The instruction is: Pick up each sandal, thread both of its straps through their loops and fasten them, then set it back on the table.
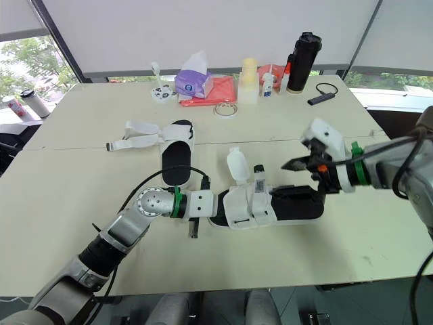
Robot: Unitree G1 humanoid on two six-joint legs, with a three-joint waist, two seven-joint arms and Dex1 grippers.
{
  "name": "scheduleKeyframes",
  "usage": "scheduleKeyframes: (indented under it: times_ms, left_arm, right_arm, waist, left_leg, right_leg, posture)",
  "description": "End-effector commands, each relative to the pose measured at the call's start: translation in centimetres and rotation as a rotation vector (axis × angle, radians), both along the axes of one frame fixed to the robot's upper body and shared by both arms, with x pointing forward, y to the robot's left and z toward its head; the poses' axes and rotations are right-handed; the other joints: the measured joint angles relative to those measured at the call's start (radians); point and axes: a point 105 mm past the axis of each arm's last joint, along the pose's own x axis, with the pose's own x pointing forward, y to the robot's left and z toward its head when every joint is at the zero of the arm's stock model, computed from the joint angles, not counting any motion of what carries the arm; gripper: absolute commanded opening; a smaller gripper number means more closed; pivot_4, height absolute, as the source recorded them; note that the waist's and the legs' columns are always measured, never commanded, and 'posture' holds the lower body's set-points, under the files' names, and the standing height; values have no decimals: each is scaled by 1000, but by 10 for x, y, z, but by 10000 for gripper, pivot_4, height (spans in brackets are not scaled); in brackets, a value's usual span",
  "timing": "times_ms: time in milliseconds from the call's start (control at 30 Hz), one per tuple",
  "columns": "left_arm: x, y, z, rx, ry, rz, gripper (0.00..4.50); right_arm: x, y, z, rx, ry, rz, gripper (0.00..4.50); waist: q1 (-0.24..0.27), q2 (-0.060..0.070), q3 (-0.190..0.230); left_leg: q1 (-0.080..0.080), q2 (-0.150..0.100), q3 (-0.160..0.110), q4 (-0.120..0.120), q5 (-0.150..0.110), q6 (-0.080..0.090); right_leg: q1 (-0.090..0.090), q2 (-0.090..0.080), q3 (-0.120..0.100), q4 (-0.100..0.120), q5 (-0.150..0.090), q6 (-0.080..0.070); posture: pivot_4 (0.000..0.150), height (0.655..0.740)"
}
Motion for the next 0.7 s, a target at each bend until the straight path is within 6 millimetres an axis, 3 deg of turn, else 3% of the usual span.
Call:
scheduleKeyframes:
  times_ms: [33,267,533,600,700]
  left_arm:
    - [-1,10,-26,77,83,46,0]
    - [-2,9,-25,63,87,60,0]
    - [-3,9,-24,59,87,73,0]
    - [-2,9,-24,57,87,75,0]
    - [-2,9,-24,56,88,77,0]
  right_arm:
    - [21,2,-5,20,45,-70,44237]
    - [59,10,-26,17,114,-178,44237]
    - [67,14,-31,43,165,-197,44237]
    - [67,15,-30,51,172,-194,39192]
    - [67,16,-30,53,176,-189,25863]
  waist:
    - [-2,0,0]
    - [0,0,0]
    - [-2,0,0]
    - [-2,0,0]
    - [-1,0,0]
  left_leg:
    - [0,0,0,0,0,0]
    - [0,-2,0,0,0,0]
    - [0,-4,0,0,0,0]
    - [0,-4,0,0,0,0]
    - [0,-4,0,0,0,0]
  right_leg:
    - [0,0,0,0,0,0]
    - [-1,0,0,1,0,0]
    - [-1,0,0,2,1,1]
    - [-1,0,0,3,1,1]
    - [-1,1,0,3,1,1]
  posture:
    - [1500,7296]
    - [1500,7296]
    - [1500,7296]
    - [1500,7296]
    - [1500,7296]
